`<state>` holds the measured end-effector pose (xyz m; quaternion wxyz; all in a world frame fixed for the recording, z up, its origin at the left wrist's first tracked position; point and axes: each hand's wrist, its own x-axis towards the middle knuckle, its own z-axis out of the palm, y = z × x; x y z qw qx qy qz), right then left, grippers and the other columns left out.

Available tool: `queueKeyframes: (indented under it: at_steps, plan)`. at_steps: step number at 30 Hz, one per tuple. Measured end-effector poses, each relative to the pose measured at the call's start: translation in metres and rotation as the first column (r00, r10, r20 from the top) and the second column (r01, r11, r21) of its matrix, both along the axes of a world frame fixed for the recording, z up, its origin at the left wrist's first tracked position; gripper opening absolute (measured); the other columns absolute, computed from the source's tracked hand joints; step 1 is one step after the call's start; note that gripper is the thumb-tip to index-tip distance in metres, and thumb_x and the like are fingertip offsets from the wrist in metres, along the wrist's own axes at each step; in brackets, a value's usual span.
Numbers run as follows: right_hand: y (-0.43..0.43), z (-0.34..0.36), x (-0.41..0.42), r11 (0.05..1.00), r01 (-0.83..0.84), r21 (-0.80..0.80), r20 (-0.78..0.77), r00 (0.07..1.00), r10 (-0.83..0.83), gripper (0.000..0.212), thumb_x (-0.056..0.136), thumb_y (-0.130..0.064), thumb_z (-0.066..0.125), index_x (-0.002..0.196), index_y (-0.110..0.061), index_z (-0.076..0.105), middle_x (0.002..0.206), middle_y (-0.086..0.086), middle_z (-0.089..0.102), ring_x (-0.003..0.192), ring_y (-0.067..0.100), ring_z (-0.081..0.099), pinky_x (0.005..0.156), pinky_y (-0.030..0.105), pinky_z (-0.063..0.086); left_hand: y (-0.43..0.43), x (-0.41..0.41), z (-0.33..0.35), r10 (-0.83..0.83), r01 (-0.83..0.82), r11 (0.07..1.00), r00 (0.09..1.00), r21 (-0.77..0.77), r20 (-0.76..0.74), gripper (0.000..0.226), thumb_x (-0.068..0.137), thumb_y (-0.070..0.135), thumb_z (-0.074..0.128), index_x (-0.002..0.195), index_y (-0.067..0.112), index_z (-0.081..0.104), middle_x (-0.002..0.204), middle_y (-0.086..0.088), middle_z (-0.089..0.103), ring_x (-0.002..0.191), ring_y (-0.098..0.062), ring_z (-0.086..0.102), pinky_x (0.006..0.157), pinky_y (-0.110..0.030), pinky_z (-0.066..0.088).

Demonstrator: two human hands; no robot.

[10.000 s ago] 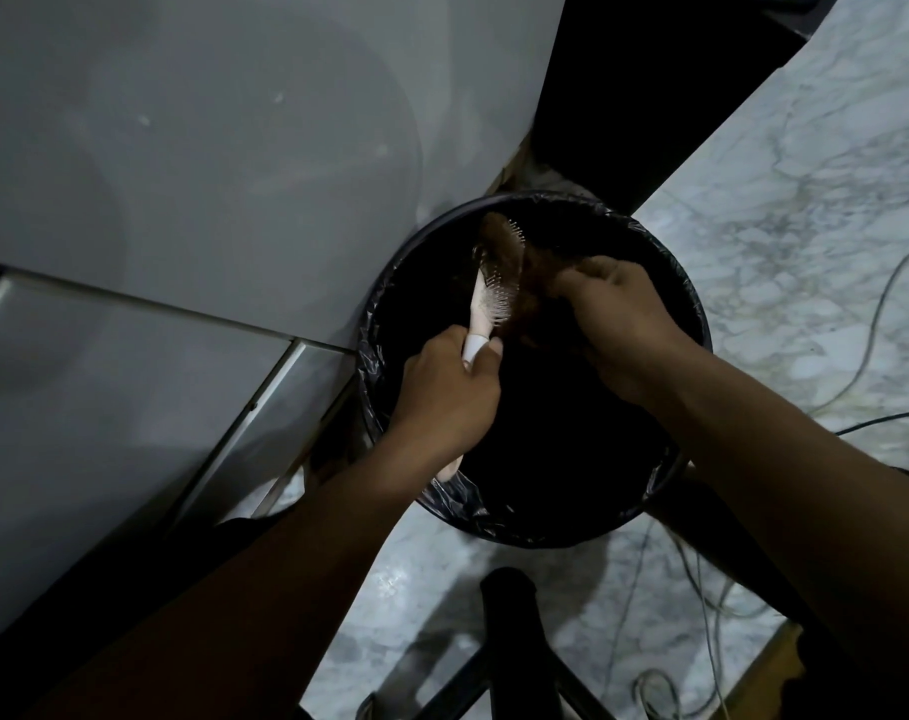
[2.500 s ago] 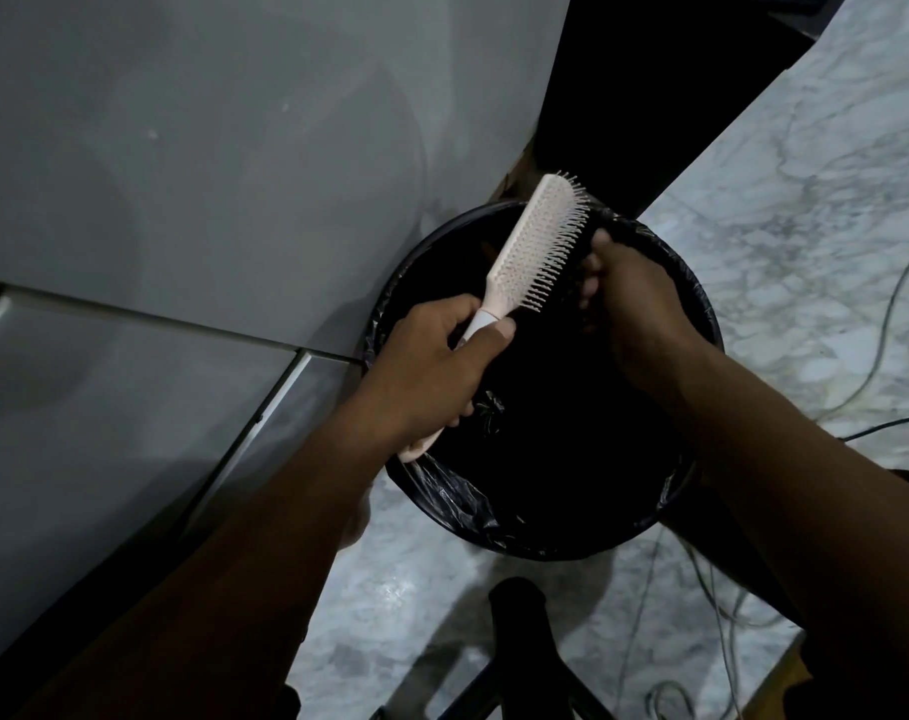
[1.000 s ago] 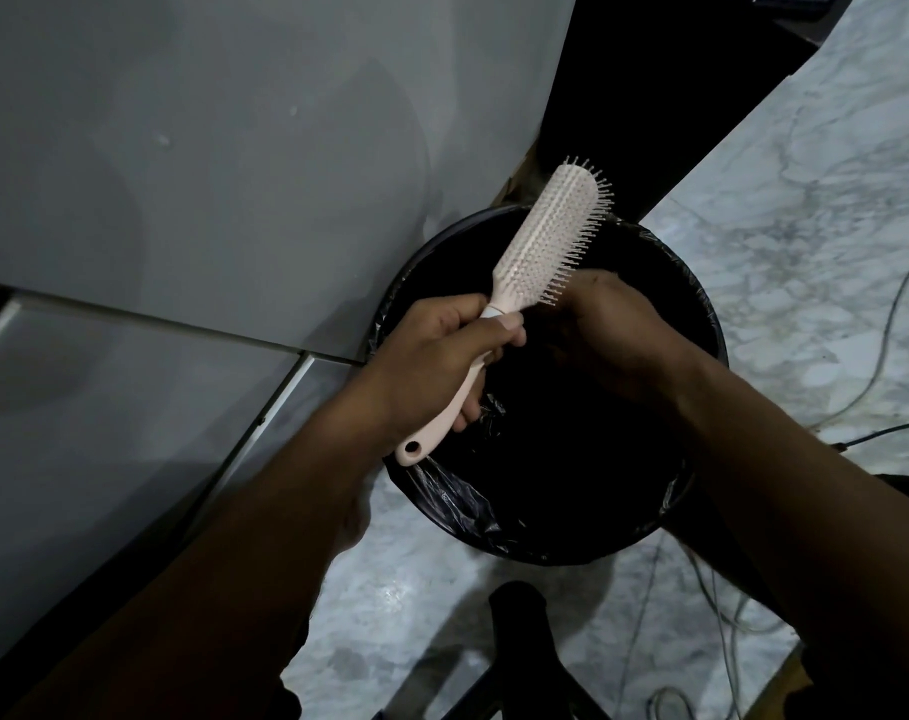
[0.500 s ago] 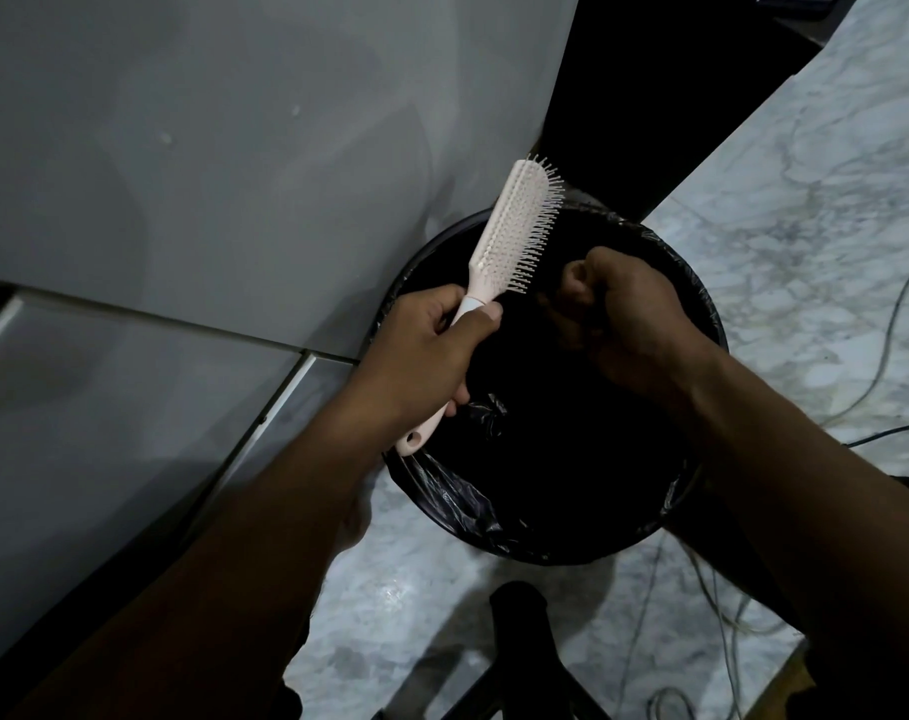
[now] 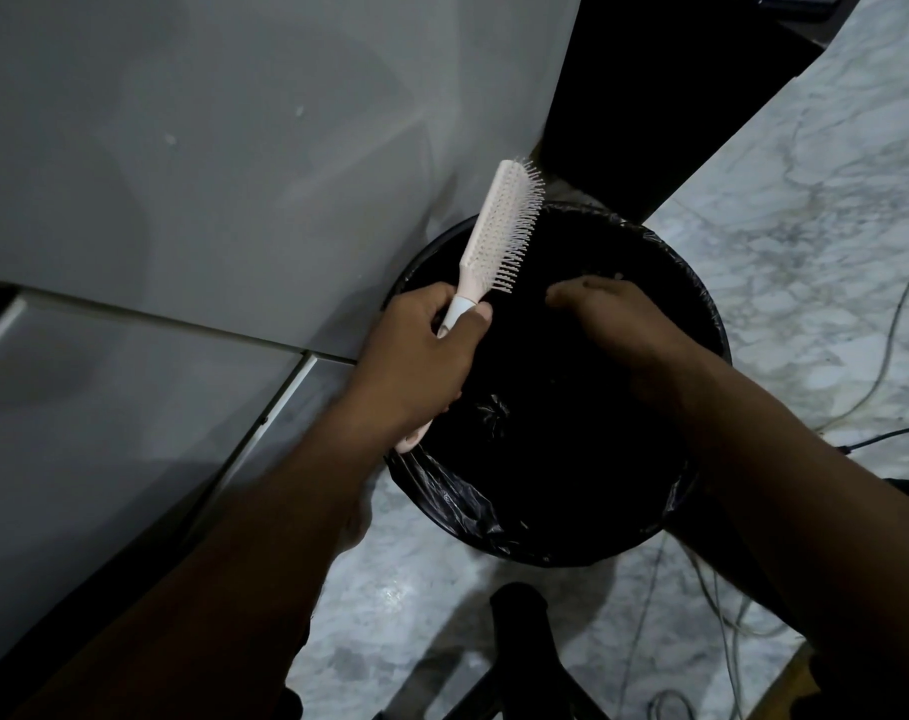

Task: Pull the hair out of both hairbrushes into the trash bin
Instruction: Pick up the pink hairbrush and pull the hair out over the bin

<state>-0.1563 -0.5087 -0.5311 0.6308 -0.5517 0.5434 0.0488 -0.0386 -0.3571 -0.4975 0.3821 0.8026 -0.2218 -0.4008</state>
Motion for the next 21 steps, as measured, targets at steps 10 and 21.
queueKeyframes:
  at_steps: [10,21]
  plan:
    - [0.006,0.014,0.008,0.925,0.093,0.369,0.381,0.892,-0.242,0.016,0.084,-0.017,0.072,0.085,-0.001,0.068,0.076,0.008,0.074,0.066,0.014,0.070,0.066,0.025,0.059,0.002,-0.010,-0.003,-0.075,0.074,0.997,0.995,0.006,0.065,0.030,0.099,0.038,0.059,0.093,0.009,0.066,0.049,0.006,0.053,0.047,-0.017,0.057,0.050,-0.046,0.052]
    - [0.004,0.016,0.003,0.987,0.162,0.023,0.181,0.970,-0.163,0.047,0.094,-0.050,0.061,0.063,-0.016,0.050,0.053,0.001,0.053,0.052,0.018,0.055,0.056,0.028,0.050,0.003,-0.006,-0.011,-0.010,0.004,0.996,0.997,0.089,0.075,0.034,0.097,0.041,0.058,0.088,0.009,0.066,0.046,0.009,0.052,0.049,-0.021,0.060,0.055,-0.046,0.056]
